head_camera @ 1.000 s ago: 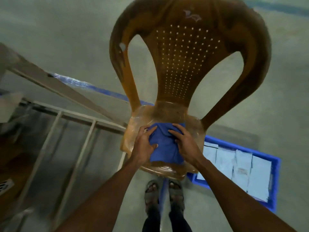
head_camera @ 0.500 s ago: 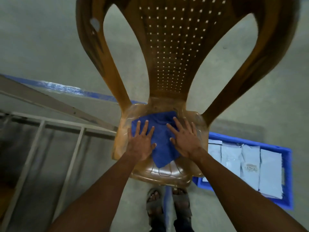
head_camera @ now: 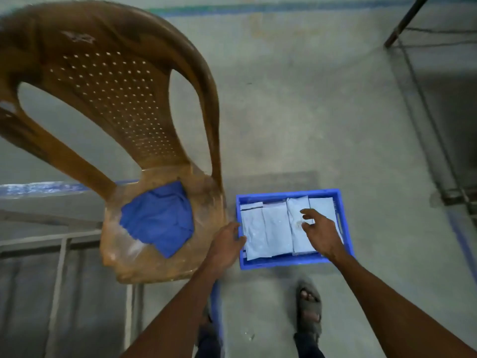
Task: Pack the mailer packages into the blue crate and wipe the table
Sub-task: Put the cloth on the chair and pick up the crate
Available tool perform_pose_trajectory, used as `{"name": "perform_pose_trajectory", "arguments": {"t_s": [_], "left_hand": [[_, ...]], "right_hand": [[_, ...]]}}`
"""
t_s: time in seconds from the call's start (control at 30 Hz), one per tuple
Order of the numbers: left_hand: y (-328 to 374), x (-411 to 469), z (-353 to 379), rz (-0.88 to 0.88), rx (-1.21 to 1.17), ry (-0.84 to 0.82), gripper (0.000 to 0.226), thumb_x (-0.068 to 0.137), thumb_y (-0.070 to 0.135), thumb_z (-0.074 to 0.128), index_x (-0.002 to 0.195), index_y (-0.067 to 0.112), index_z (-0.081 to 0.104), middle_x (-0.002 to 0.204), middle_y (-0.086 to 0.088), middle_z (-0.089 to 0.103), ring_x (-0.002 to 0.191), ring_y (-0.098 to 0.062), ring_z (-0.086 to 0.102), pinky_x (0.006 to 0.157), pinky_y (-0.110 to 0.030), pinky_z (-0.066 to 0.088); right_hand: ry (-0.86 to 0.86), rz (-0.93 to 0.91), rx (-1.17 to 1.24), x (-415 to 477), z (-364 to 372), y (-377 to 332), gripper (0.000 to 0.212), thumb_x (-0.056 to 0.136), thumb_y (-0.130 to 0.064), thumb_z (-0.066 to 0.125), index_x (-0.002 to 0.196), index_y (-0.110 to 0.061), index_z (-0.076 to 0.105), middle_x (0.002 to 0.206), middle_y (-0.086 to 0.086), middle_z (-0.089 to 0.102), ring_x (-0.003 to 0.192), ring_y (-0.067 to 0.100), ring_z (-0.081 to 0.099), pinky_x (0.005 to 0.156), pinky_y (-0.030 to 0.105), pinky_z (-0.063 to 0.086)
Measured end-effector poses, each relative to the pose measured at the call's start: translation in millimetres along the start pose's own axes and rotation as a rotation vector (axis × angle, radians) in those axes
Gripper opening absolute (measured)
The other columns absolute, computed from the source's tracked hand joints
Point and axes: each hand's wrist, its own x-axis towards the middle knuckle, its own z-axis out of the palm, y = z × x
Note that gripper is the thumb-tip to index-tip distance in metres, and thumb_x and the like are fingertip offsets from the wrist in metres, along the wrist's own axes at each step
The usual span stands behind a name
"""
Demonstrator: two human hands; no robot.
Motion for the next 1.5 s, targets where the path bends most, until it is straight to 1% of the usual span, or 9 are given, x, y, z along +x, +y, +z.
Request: {"name": "perform_pose_trajectory", "arguments": {"t_s": [0.17, 0.33, 0.6, 0.77, 0.87, 1.03, 1.3, 1.4, 1.5], "left_hand": [[12, 36, 91, -0.165, -0.091, 0.051, 0.040, 0.089, 0.019, 0.067, 0.128, 0.016, 0.059, 0.121, -0.005, 0.065, 0.091, -0.018, 0.063, 0.077, -0.023, 0.046], [-18, 91, 153, -0.238, -0.018, 0.101, 0.047, 0.090, 0.016, 0.068, 0.134, 0.012, 0.054, 0.126, -0.009, 0.061, 0.103, -0.023, 0.061, 0.093, -0.031, 0.044], [-111, 181, 205, -0.195, 0.170, 0.259, 0.084, 0.087, 0.020, 0.073, 0.154, 0.006, 0.023, 0.156, -0.016, 0.029, 0.143, -0.033, 0.029, 0.117, -0.042, 0.023], [-163, 229, 223, -0.135, 0.154, 0.377, 0.090, 0.089, 0.018, 0.070, 0.157, 0.013, 0.012, 0.162, -0.010, 0.020, 0.147, -0.031, 0.024, 0.120, -0.046, 0.021], [-177, 241, 228, -0.019, 0.116, 0.463, 0.085, 0.093, 0.005, 0.061, 0.158, 0.022, 0.007, 0.164, 0.001, 0.015, 0.148, -0.025, 0.024, 0.119, -0.044, 0.023], [-184, 252, 230, 0.020, 0.166, 0.543, 0.085, 0.096, -0.003, 0.046, 0.157, 0.035, 0.001, 0.164, 0.002, 0.018, 0.144, -0.028, 0.032, 0.114, -0.047, 0.033], [-80, 205, 170, 0.106, 0.217, 0.493, 0.086, 0.096, -0.003, 0.043, 0.156, 0.036, -0.006, 0.141, -0.028, 0.045, 0.112, -0.042, 0.055, 0.089, -0.046, 0.044], [-4, 167, 113, 0.155, 0.199, 0.490, 0.087, 0.095, -0.002, 0.040, 0.155, 0.039, -0.008, 0.139, -0.026, 0.046, 0.116, -0.046, 0.053, 0.088, -0.048, 0.045], [81, 116, 47, 0.213, 0.173, 0.532, 0.082, 0.097, 0.000, 0.041, 0.157, 0.033, -0.003, 0.107, -0.023, 0.057, 0.091, -0.040, 0.058, 0.075, -0.039, 0.042]], "right_hand": [[0.030, 0.082, 0.081, 49, -55, 114, 0.033, 0.091, -0.008, 0.058, 0.120, -0.021, 0.061, 0.107, 0.001, 0.067, 0.087, 0.026, 0.069, 0.074, 0.027, 0.048], [0.035, 0.117, 0.067, 121, -59, 212, 0.039, 0.092, -0.010, 0.056, 0.130, -0.018, 0.055, 0.115, 0.006, 0.065, 0.089, 0.026, 0.065, 0.065, 0.021, 0.046], [0.004, 0.167, 0.101, 225, 1, 335, 0.079, 0.089, -0.030, 0.069, 0.151, -0.039, 0.020, 0.151, 0.012, 0.039, 0.139, 0.031, 0.038, 0.108, 0.053, 0.039], [0.078, 0.027, 0.126, 257, 33, 375, 0.075, 0.093, -0.023, 0.054, 0.148, -0.052, 0.012, 0.141, 0.000, 0.053, 0.119, 0.028, 0.056, 0.101, 0.053, 0.046], [0.139, -0.097, 0.126, 262, 47, 383, 0.071, 0.099, -0.013, 0.045, 0.153, -0.042, 0.010, 0.149, -0.014, 0.041, 0.124, 0.019, 0.053, 0.104, 0.044, 0.044], [0.120, -0.099, 0.079, 264, 49, 386, 0.070, 0.103, -0.019, 0.041, 0.151, -0.052, 0.002, 0.096, 0.010, 0.069, 0.067, 0.025, 0.065, 0.069, 0.036, 0.049], [0.175, -0.115, 0.011, 220, -62, 306, 0.071, 0.103, -0.015, 0.039, 0.151, -0.053, 0.002, 0.065, 0.014, 0.054, 0.058, 0.026, 0.052, 0.061, 0.034, 0.039], [0.220, -0.123, 0.012, 176, -145, 236, 0.070, 0.104, -0.017, 0.037, 0.151, -0.053, 0.001, 0.068, 0.013, 0.055, 0.060, 0.026, 0.054, 0.057, 0.030, 0.040], [0.288, -0.144, 0.023, 123, -232, 159, 0.068, 0.104, -0.017, 0.037, 0.152, -0.050, 0.002, 0.081, 0.016, 0.060, 0.070, 0.029, 0.056, 0.070, 0.032, 0.040]]}}
